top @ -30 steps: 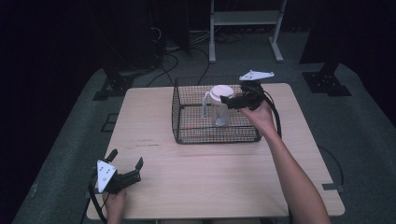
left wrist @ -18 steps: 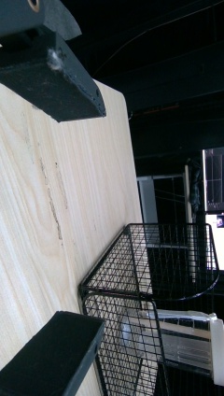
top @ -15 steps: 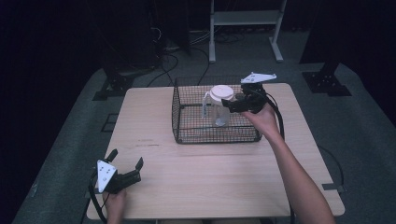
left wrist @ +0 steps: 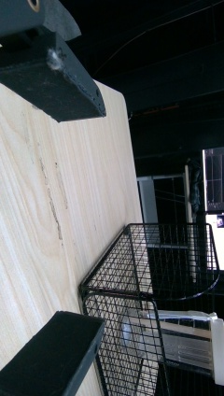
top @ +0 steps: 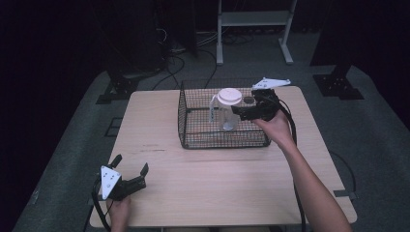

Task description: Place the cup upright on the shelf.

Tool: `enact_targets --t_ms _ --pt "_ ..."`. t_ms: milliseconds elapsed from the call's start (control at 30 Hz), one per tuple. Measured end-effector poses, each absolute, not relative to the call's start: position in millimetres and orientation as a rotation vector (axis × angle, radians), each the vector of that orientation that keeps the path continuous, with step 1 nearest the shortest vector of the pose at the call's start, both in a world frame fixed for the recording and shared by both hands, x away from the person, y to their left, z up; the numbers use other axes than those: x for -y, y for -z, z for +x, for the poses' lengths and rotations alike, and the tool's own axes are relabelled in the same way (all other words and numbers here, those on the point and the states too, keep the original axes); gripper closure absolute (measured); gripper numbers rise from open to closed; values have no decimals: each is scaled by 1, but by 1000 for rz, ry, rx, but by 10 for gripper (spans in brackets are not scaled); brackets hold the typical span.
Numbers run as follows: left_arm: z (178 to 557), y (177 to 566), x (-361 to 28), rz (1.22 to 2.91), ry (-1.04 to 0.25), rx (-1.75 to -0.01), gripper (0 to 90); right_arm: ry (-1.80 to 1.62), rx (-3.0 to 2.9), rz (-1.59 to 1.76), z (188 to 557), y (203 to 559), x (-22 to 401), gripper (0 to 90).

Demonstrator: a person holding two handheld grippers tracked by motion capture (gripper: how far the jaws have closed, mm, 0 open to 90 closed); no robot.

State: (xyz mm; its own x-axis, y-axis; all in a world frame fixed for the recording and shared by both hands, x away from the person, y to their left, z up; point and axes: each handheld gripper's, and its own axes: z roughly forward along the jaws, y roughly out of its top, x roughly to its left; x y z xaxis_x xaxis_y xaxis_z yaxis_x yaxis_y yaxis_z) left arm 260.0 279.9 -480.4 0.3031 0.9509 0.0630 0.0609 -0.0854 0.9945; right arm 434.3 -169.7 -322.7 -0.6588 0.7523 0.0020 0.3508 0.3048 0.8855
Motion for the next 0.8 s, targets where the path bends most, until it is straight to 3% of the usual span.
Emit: enact_targets --t_ms 800 --pt "260 480 -280 1443 -992 -998 9 -1306 -2185 969 404 333 194 7"
